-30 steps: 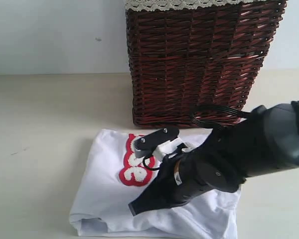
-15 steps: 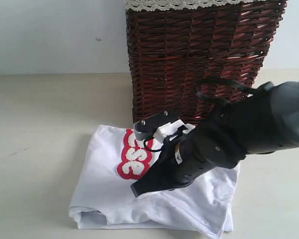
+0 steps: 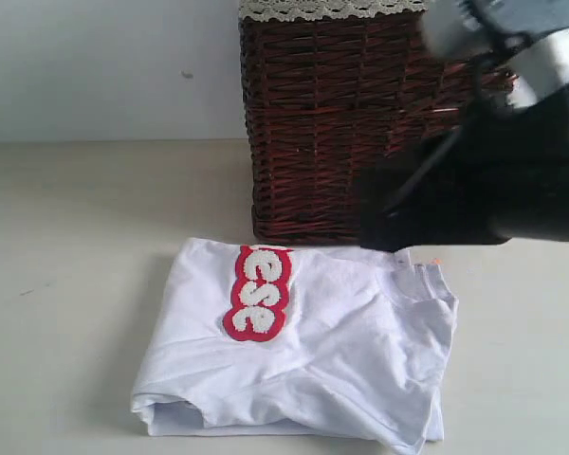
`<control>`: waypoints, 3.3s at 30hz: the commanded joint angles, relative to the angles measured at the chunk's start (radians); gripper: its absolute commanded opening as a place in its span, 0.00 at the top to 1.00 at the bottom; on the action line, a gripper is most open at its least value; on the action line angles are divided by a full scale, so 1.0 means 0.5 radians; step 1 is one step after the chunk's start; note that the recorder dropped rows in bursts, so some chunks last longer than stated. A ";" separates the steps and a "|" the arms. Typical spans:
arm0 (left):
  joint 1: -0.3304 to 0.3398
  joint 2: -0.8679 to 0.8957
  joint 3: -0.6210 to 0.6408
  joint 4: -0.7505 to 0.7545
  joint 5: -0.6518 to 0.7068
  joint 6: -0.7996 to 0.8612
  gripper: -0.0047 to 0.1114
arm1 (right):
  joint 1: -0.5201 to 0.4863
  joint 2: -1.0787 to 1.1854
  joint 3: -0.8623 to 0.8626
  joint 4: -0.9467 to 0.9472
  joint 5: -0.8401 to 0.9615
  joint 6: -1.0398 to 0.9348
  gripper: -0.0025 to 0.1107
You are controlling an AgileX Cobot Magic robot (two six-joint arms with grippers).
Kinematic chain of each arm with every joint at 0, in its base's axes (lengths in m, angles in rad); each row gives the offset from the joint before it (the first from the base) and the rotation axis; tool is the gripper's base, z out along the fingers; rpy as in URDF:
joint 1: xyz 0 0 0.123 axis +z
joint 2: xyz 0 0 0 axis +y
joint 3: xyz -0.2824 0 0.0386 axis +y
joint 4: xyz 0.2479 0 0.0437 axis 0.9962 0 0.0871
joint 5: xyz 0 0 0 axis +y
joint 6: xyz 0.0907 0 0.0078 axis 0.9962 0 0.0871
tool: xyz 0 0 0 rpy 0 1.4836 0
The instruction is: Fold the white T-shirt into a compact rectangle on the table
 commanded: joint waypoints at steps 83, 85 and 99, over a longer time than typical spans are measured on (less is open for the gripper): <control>1.516 -0.748 1.071 0.454 -1.317 -0.176 0.96 | -1.305 -1.901 0.128 0.139 0.168 -0.325 0.98; 1.516 -0.748 1.071 0.505 -1.167 -0.192 0.96 | -1.305 -1.901 0.128 0.139 0.168 -0.325 0.98; 1.516 -0.748 1.071 0.580 -0.436 -0.105 0.96 | -1.305 -1.901 0.128 0.139 0.165 -0.325 0.98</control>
